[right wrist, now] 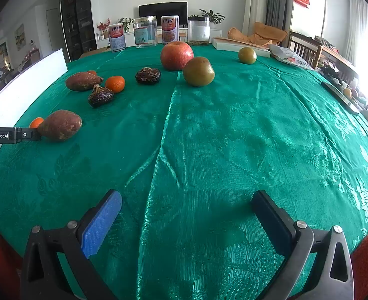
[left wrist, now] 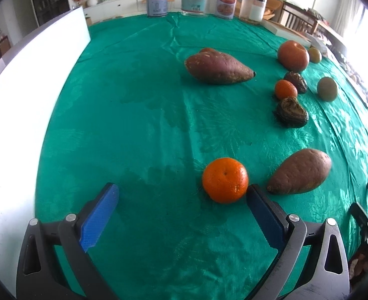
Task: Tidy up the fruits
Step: 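Move the left tool toward the mandarin orange on the table, then close the left tool on the orange while the right tool grasps a brown mangosteen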
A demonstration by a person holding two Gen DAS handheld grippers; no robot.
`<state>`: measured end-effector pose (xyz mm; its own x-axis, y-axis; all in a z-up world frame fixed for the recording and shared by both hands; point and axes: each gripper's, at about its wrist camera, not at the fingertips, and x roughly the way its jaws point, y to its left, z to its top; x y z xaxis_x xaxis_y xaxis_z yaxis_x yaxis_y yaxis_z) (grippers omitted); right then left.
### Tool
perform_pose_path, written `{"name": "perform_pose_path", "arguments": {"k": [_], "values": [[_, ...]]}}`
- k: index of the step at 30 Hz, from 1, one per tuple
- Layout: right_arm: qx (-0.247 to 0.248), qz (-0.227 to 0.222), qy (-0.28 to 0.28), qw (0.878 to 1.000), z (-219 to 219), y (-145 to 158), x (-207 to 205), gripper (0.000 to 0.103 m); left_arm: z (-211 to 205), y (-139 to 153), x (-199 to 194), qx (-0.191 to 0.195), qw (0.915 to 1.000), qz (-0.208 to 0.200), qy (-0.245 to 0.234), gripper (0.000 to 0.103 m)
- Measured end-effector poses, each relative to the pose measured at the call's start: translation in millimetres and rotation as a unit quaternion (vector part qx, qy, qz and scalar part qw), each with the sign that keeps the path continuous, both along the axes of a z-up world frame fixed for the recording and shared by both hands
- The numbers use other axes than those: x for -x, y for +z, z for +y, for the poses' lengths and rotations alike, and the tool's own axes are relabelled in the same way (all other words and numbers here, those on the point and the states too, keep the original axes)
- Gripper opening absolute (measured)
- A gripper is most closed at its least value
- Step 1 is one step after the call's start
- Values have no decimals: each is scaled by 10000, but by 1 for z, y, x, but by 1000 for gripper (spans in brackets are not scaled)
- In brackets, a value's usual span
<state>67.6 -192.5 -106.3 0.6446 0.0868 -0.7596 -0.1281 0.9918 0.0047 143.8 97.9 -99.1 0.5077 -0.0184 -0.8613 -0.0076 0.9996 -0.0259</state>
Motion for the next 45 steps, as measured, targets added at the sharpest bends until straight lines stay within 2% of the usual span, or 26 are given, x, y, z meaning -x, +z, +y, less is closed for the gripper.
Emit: {"name": "perform_pose_path", "arguments": {"k": [1,2,3,4,7,8,10,11,13,18,20,23,25,26,28,32,40,45], "values": [[1,0,-1,10000,0,0,0,103,0,0,0,-10,10000,-24,-56,100],[1,1,-1,10000,0,0,0,103,-2,1,-1,-55,9999,-64,-110,94],[2,1,0,10000,0,0,0,103,-4,1,-1,-88,9998,-92,-156,82],[1,1,1,10000,0,0,0,103,-7,1,-1,-185,9996,-148,-155,78],[2,-2,2,10000,0,0,0,103,-8,3,-1,-126,9995,-245,-133,69],[1,-5,0,10000,0,0,0,103,-7,3,0,-90,9995,-275,-135,63],[-4,-11,-4,10000,0,0,1,103,-7,5,0,14,9993,-340,-185,45],[-4,-10,-4,10000,0,0,0,103,-9,6,-1,15,9992,-355,-204,33],[-6,-2,-4,10000,0,0,1,103,-10,7,2,-88,9991,-398,-134,32],[-16,48,-9,10000,-1,2,1,103,10,11,15,-79,9977,-554,389,32],[-14,45,7,10000,-1,1,1,103,16,10,17,-192,9975,-535,417,32],[-13,34,-2,10000,0,1,1,103,23,7,21,-112,9979,-506,395,34],[-13,70,-10,10000,0,1,2,103,23,5,25,-77,9978,-539,374,45],[-10,85,-12,10000,0,1,3,103,22,5,27,-107,9978,-551,354,60],[-13,116,-7,9999,0,2,4,103,20,7,31,-171,9976,-612,277,66],[-19,150,-7,9999,-1,2,5,103,21,8,37,-231,9978,-608,133,66],[-87,141,16,9999,-3,3,7,103,23,8,40,-92,9980,-616,64,66],[-723,85,-104,9973,-22,9,9,103,14,6,39,-223,9974,-688,31,65]]}}
